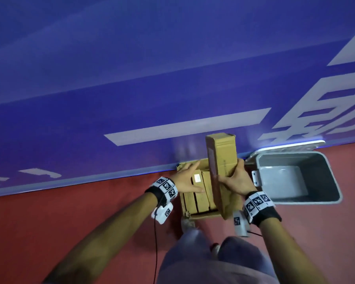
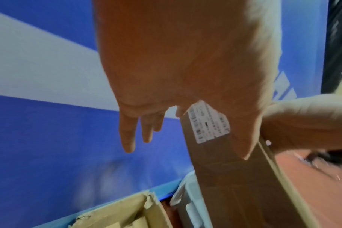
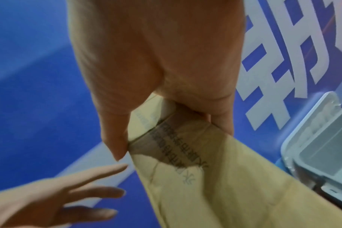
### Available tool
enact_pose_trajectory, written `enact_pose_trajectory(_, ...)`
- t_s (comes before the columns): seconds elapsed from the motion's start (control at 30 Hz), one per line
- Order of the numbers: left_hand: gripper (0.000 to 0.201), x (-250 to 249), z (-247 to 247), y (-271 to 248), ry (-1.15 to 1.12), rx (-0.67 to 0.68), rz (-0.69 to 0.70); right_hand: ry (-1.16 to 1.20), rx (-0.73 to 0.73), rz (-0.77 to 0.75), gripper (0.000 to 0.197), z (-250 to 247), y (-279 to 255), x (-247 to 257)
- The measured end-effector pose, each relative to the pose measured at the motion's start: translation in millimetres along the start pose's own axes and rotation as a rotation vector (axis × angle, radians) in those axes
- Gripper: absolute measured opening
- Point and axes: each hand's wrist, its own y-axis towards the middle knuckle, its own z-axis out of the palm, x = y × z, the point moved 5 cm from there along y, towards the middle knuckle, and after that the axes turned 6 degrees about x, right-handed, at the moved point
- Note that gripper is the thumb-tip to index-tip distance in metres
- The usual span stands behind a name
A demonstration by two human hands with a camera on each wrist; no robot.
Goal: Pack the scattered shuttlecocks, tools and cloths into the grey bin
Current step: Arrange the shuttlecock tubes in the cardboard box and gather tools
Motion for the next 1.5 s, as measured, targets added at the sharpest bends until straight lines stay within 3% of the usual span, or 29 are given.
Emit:
enact_pose_trajectory(0.17,0.102,59.4,23.5,89.2,0.171,0.085,-0.095,-0.148,0.03,0.21,0.086,8.1,73.3,-78.4)
enact_pose_trajectory(0.4,0.077,162.3,130.3,198.9,0.233,0.193,-0.287,-0.135,0.176,0.425,0.061,70.7,189.5,-219.8)
enact_pose_trajectory(0.43,0.072,174.7,147.8,209.5,0.249,0.202,-0.283,-0.132,0.194,0.458,0.072,82.6,201.6,-240.6)
enact_pose_trajectory(0.5,0.072,200.9,178.6,231.2,0.304,0.213,-0.261,-0.108,0.179,0.461,0.125,105.9,238.9,-293.6)
enact_pose_trajectory(0.53,0.075,213.0,197.1,240.8,0.324,0.226,-0.258,-0.112,0.201,0.505,0.14,119.2,257.1,-330.3)
enact_pose_trajectory(0.57,0.076,224.5,212.4,251.0,0.326,0.24,-0.269,-0.137,0.201,0.522,0.137,129.1,272.9,-345.4)
enact_pose_trajectory(0.67,0.076,251.9,249.6,279.2,0.329,0.267,-0.271,-0.279,0.101,0.394,0.1,140.3,308.9,-345.1)
enact_pose_trajectory(0.83,0.086,287.6,285.9,325.1,0.387,0.252,-0.207,-0.297,0.144,0.354,0.079,168.9,367.3,-375.0)
enact_pose_trajectory(1.1,0.083,323.3,287.6,382.4,0.449,0.303,-0.197,-0.162,0.149,0.352,0.089,222.7,421.9,-419.0)
enact_pose_trajectory(1.23,0.094,330.9,298.3,395.0,0.491,0.256,-0.184,-0.128,0.216,0.333,0.104,249.9,428.1,-432.6)
enact_pose_trajectory(1.4,0.1,336.3,309.2,399.1,0.497,0.254,-0.216,-0.072,0.194,0.342,0.091,255.4,429.3,-439.9)
enact_pose_trajectory(1.5,0.099,337.1,307.5,403.9,0.51,0.297,-0.225,-0.081,0.228,0.38,0.103,254.0,429.4,-436.5)
